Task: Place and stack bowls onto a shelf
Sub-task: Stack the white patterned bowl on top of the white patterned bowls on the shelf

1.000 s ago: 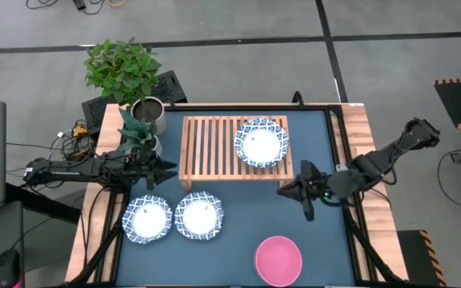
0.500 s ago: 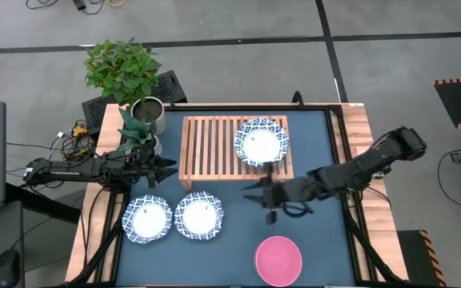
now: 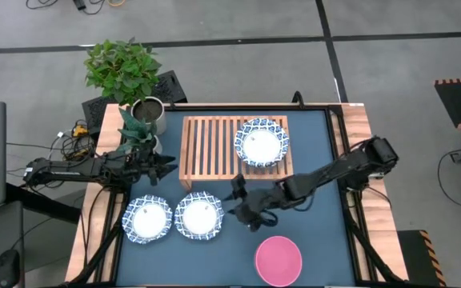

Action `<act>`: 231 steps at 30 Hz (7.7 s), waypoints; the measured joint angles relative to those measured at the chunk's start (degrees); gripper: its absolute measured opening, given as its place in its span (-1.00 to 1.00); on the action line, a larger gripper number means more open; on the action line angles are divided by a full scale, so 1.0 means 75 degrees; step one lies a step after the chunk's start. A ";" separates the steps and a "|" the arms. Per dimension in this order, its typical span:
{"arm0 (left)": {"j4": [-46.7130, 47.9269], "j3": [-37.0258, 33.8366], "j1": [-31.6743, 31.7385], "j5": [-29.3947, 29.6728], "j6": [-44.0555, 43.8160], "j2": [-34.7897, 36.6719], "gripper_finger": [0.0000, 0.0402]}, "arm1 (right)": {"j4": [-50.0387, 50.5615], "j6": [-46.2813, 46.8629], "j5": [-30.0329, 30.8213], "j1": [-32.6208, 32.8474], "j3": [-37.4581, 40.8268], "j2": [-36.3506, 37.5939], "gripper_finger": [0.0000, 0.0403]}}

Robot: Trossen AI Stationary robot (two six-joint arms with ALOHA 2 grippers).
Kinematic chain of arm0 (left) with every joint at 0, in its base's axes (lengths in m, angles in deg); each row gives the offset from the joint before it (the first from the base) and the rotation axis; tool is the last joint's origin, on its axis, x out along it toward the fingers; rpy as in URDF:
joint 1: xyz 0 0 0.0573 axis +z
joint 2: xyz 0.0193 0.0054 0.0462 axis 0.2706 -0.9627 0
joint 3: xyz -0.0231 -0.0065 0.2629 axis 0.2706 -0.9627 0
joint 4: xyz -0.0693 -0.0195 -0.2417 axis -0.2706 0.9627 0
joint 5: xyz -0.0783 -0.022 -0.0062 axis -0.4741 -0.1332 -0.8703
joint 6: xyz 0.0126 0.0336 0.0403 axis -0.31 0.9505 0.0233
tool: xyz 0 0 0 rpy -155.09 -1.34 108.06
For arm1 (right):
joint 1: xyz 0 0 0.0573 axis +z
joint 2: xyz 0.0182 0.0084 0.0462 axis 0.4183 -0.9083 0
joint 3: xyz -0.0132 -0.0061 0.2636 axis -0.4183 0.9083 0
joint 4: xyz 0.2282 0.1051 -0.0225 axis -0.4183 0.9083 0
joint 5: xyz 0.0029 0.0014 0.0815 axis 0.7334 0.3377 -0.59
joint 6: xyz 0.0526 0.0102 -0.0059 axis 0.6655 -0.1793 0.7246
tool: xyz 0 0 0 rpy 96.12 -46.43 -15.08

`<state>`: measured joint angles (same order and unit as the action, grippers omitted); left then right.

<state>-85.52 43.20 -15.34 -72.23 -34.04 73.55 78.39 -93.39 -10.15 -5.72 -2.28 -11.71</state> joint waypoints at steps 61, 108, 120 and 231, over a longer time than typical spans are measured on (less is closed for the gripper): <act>0.0468 0.0000 0.0000 0.0705 -0.0316 0.0002 0.26 | 0.0246 -0.2534 -0.1044 0.0065 -0.0698 -0.2175 0.14; 0.0465 0.0000 0.0000 0.0686 -0.0335 -0.0001 0.26 | 0.1397 -0.1636 -0.1735 0.0067 -0.1393 -0.0654 -0.90; 0.0652 0.0001 0.0000 0.0695 -0.0325 0.0001 0.26 | 0.1706 -0.0788 -0.0458 0.0233 -0.1395 0.2225 -0.90; 0.6687 0.4150 -0.3107 -0.1633 -0.0179 -0.5788 0.26 | 0.6897 0.3411 0.1839 -0.0953 -0.1395 0.2987 -0.05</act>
<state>-35.37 74.33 -38.64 -84.48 -35.38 30.14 130.12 -67.81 3.64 -12.87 -12.75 10.69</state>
